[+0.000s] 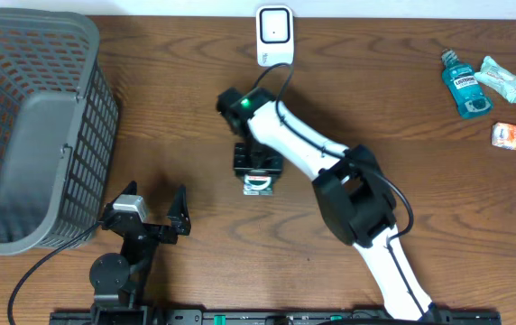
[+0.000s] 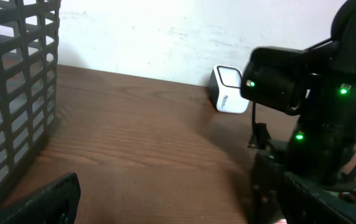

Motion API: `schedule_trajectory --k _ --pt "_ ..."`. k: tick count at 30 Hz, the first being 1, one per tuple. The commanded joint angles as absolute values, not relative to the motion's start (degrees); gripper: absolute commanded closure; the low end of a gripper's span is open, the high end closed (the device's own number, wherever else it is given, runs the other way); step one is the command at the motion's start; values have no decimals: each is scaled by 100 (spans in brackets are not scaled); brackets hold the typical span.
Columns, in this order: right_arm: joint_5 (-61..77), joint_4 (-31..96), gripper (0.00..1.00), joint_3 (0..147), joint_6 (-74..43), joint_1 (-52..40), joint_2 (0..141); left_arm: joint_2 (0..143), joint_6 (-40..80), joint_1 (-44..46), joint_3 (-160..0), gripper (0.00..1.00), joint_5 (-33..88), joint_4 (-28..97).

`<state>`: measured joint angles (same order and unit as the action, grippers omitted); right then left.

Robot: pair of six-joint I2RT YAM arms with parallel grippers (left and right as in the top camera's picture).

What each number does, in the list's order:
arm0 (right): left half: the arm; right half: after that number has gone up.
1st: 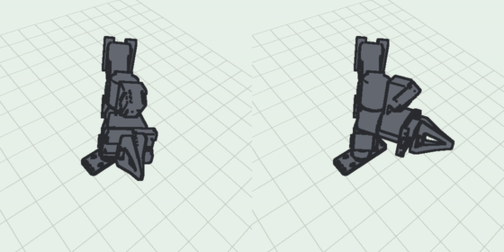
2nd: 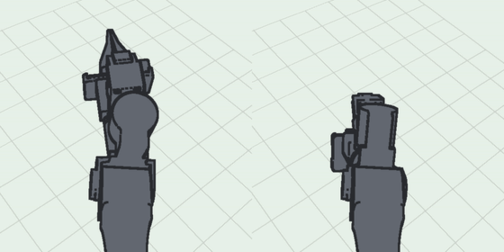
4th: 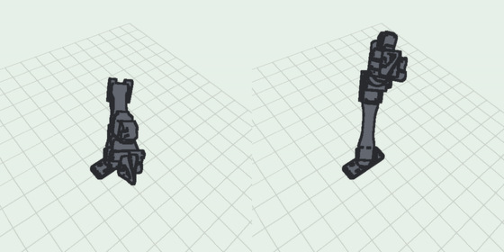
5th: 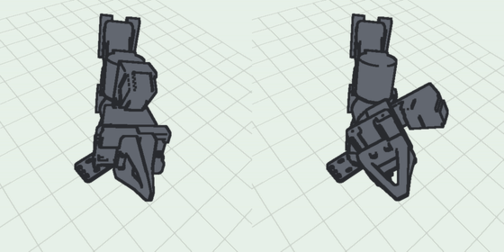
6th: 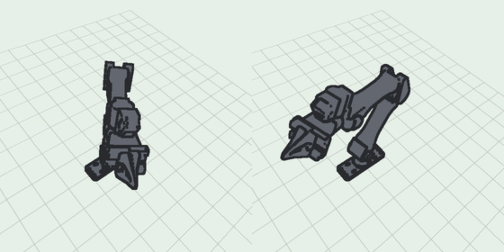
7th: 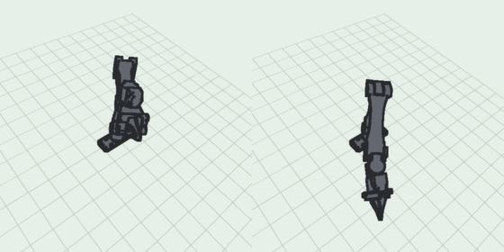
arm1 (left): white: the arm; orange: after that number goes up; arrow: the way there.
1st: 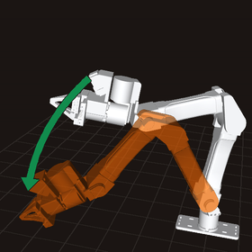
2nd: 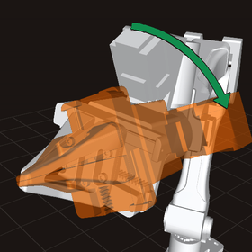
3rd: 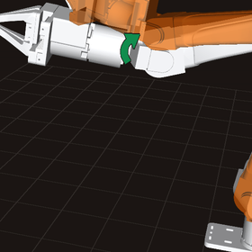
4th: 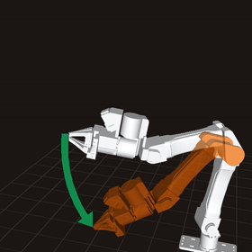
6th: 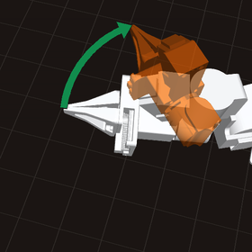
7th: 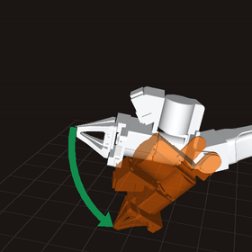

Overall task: Scan the item barcode
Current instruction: 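Grasp the Zam-Buk tin with the right gripper and lift it, then hold the Zam-Buk tin in front of the scanner window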

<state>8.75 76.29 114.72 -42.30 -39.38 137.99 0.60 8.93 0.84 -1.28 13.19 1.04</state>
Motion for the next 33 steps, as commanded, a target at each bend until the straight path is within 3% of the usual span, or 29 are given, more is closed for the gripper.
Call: schedule_trajectory --k 1,13,27,33 --pt "1354 8160 58 11952 -3131 -3610 13898 23 836 60 -23 2 1389 276" --pt "2071 9751 58 12267 -1750 -2727 13898 23 836 60 -23 2 1389 279" --pt "2104 9756 62 12263 -1323 -2598 13828 23 836 60 -23 2 1387 279" --pt "1918 9751 61 12263 -1258 -2596 13107 23 836 60 -23 2 1389 276"
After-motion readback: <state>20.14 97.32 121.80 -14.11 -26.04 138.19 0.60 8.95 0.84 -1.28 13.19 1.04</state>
